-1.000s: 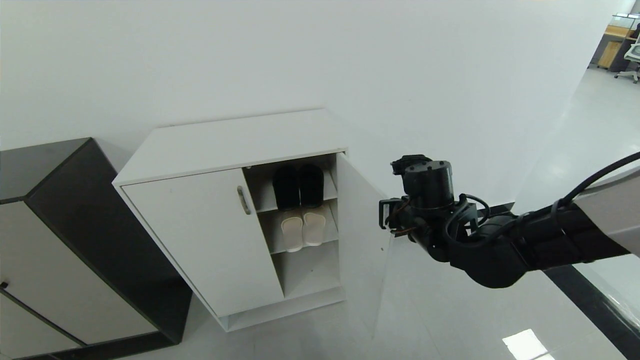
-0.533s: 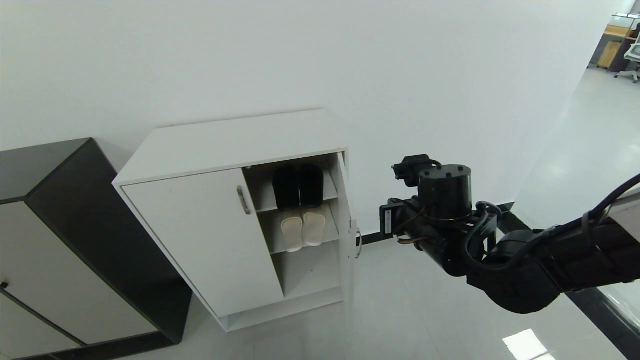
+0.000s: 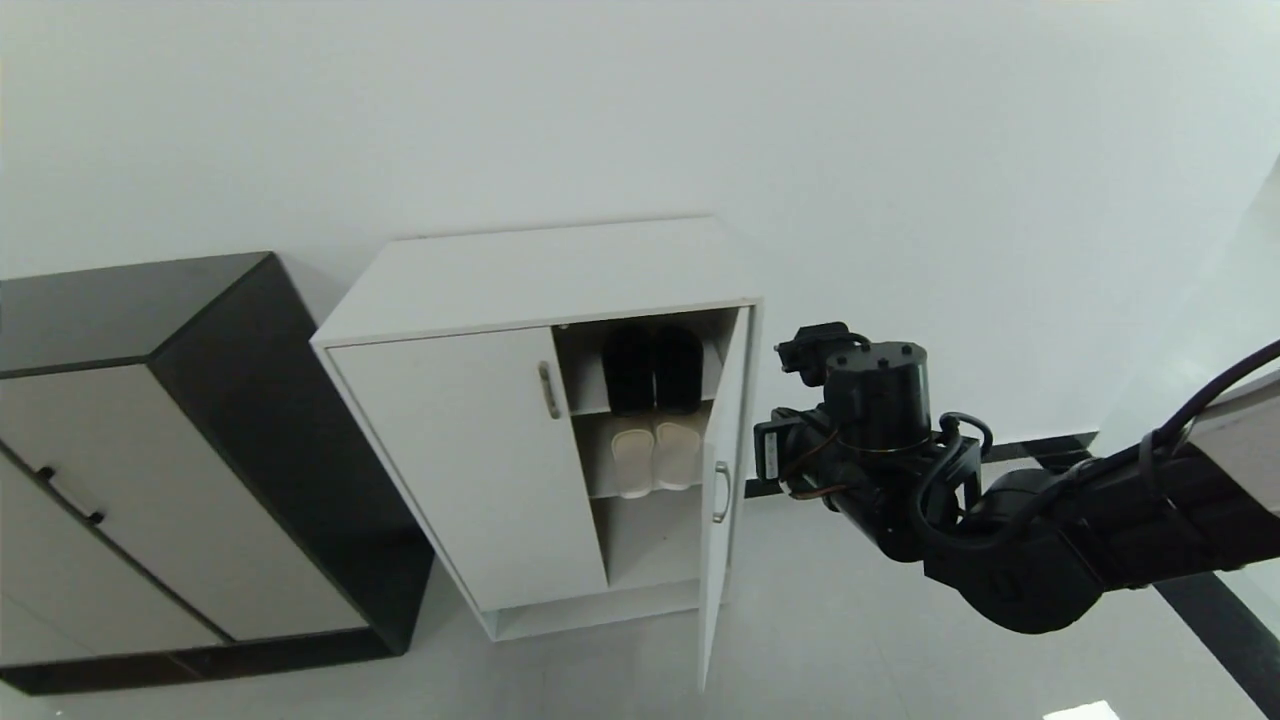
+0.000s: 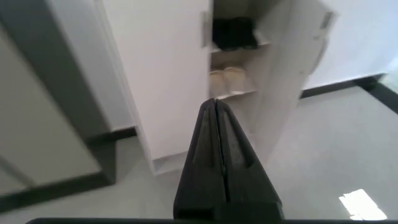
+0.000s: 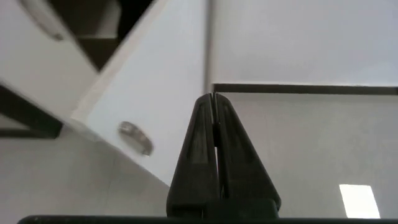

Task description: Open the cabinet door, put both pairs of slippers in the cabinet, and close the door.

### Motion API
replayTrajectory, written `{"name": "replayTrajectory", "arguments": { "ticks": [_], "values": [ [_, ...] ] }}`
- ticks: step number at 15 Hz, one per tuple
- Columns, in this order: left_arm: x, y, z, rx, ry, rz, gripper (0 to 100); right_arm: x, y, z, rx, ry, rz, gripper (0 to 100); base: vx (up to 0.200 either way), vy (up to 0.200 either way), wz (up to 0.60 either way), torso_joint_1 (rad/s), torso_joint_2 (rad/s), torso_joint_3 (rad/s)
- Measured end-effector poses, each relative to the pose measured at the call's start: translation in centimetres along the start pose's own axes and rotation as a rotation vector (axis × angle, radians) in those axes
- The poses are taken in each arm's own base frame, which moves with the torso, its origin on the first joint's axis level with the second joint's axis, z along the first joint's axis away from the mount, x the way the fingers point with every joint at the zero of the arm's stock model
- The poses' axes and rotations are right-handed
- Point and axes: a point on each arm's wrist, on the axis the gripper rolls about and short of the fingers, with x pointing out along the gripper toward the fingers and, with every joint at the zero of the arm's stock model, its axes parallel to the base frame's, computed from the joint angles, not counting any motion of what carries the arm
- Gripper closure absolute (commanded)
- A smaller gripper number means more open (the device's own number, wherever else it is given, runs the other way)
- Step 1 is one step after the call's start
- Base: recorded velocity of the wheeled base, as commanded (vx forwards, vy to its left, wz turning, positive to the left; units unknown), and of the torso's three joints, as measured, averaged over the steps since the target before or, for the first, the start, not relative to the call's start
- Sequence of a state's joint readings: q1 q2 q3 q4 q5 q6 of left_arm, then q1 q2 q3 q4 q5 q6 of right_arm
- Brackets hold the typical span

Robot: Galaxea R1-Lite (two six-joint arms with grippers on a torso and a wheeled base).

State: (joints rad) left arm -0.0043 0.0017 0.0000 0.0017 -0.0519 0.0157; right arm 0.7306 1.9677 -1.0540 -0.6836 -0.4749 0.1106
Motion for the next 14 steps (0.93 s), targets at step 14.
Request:
{"name": "replayTrajectory", "arguments": {
  "ticks": [14],
  "values": [
    [0.0,0.0,0.0,0.0,0.0,0.0,100,1.4,-2.6,-2.4,-0.083,0.021,0.016,100,0.0,0.0,0.0,0.0,0.0,0.0]
  ]
}}
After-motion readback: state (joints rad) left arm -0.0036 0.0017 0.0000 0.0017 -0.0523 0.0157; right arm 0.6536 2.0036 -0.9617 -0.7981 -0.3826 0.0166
